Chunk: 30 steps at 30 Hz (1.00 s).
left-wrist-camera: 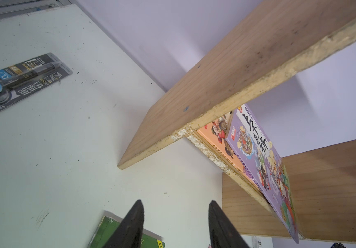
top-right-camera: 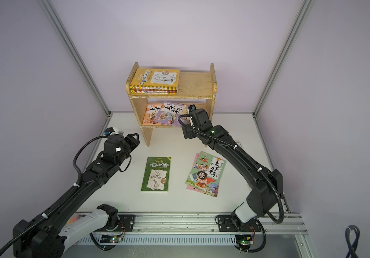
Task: Stacking books/files
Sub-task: Move the book to the bookshelf.
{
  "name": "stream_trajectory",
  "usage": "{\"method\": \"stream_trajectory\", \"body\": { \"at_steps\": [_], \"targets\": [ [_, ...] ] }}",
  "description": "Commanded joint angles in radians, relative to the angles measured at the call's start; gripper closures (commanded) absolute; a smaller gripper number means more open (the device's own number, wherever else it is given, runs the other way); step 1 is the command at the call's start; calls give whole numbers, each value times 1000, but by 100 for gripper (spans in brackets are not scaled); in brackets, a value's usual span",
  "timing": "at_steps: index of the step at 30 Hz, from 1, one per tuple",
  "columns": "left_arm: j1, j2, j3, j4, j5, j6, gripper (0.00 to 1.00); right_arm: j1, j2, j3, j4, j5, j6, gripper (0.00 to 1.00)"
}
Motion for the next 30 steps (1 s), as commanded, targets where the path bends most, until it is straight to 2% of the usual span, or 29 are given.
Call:
{"method": "stream_trajectory", "body": {
  "at_steps": [1, 8, 24, 30],
  "targets": [
    [1, -7, 2, -6, 12, 16, 41, 0, 48, 35, 5, 17, 123, 12],
    [3, -34, -6, -41, 5, 28, 27, -1, 123, 77, 72, 93, 183, 11],
    [23, -95, -43, -77, -21, 33, 24, -12, 260, 194, 34, 155, 218, 10],
    [26, -107, -47, -89, -26, 38, 23, -12, 315, 243, 21, 114, 130, 10]
  ]
}}
